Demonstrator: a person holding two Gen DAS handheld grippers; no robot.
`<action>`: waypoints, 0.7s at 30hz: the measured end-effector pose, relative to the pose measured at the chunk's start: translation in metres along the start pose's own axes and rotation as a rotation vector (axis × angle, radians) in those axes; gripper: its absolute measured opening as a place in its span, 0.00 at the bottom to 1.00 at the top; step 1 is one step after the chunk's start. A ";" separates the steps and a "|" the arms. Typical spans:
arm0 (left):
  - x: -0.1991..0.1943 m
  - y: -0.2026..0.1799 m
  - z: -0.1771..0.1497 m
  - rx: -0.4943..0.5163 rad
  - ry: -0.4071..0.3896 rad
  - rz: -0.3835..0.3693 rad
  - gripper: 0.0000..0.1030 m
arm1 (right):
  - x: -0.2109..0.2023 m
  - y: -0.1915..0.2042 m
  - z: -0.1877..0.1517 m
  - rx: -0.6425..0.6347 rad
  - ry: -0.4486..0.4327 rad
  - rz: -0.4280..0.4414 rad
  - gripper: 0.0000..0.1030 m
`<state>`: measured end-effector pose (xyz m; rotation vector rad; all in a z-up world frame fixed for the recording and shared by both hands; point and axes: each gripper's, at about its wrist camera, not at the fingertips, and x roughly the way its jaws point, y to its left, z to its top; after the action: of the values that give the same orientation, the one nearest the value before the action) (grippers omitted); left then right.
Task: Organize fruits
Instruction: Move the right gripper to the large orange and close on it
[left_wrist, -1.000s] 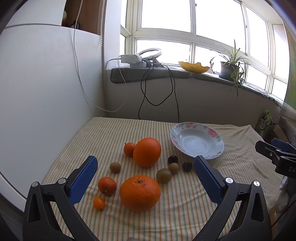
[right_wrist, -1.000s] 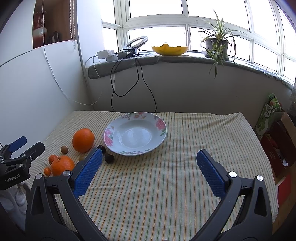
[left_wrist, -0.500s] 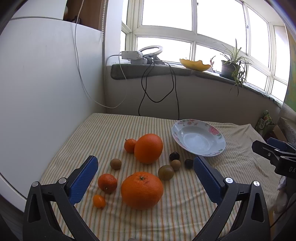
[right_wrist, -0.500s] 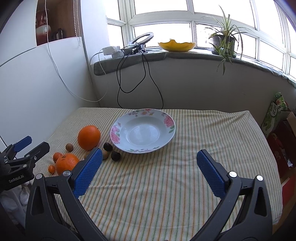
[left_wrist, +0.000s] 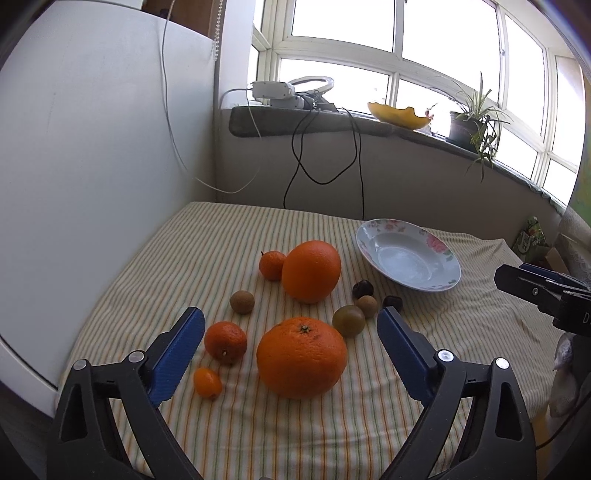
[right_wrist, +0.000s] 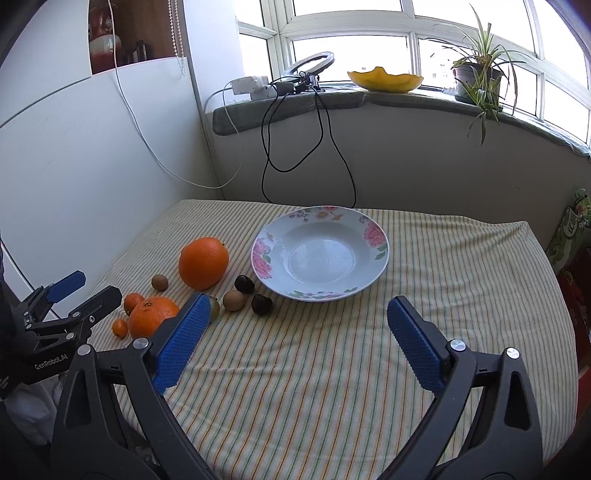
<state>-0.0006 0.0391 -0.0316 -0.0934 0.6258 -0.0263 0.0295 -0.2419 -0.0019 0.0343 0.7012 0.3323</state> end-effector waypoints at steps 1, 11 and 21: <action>0.002 0.004 -0.003 -0.010 0.013 -0.009 0.87 | 0.001 0.001 0.000 0.001 0.005 0.012 0.94; 0.012 0.027 -0.026 -0.127 0.121 -0.127 0.72 | 0.026 0.026 -0.003 -0.018 0.093 0.169 0.87; 0.029 0.028 -0.039 -0.199 0.196 -0.227 0.69 | 0.078 0.051 -0.016 0.041 0.312 0.387 0.87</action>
<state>-0.0003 0.0622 -0.0829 -0.3572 0.8103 -0.1949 0.0605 -0.1703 -0.0555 0.1606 1.0126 0.7038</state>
